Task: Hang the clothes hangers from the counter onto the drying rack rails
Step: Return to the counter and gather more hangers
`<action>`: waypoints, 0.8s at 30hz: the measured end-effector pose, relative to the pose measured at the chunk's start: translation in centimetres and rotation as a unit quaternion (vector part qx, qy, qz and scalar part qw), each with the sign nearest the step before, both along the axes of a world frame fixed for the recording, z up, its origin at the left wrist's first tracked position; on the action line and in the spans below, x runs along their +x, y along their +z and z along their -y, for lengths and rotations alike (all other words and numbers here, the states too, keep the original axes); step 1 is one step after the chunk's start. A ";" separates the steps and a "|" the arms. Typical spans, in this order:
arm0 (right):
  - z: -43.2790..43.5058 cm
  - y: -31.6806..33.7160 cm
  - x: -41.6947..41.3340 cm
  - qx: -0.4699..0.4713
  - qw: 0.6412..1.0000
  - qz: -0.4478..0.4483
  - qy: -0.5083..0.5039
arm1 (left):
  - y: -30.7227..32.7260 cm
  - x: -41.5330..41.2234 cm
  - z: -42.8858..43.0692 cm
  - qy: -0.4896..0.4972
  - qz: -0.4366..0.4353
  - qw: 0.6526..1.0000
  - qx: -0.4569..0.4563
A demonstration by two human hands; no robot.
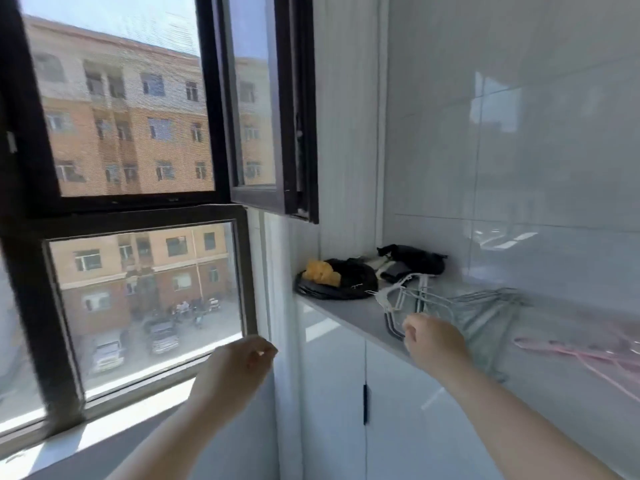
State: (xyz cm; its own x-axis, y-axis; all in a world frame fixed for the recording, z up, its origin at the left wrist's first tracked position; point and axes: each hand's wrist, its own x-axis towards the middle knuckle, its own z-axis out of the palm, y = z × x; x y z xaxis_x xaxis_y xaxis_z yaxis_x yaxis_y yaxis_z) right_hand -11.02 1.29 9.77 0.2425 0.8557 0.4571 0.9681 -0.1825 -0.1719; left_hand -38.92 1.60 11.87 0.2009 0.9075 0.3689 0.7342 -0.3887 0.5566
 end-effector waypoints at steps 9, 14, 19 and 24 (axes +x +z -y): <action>2.7 -8.0 14.3 -0.095 0.976 -0.002 -0.194 | -7.1 14.5 -5.3 -0.112 0.014 0.986 -0.123; 1.8 -11.9 16.2 -0.009 0.980 -0.043 -0.195 | -8.2 21.7 -7.8 -0.156 -0.016 0.979 -0.128; 1.8 -12.0 16.2 0.011 0.981 -0.021 -0.193 | -8.4 29.3 -8.7 -0.185 -0.096 0.969 -0.134; 1.7 -12.3 16.3 0.046 0.980 -0.018 -0.195 | -8.7 34.1 -9.6 -0.150 -0.221 0.959 -0.089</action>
State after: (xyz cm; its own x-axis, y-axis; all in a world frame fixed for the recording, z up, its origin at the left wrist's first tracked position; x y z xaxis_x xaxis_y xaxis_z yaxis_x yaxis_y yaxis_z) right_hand 5.31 -0.45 -2.50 0.5597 0.6510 0.5127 0.8211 -0.5190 -0.2375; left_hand -4.82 11.21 3.18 0.5647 0.8247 0.0312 0.7836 -0.5477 0.2932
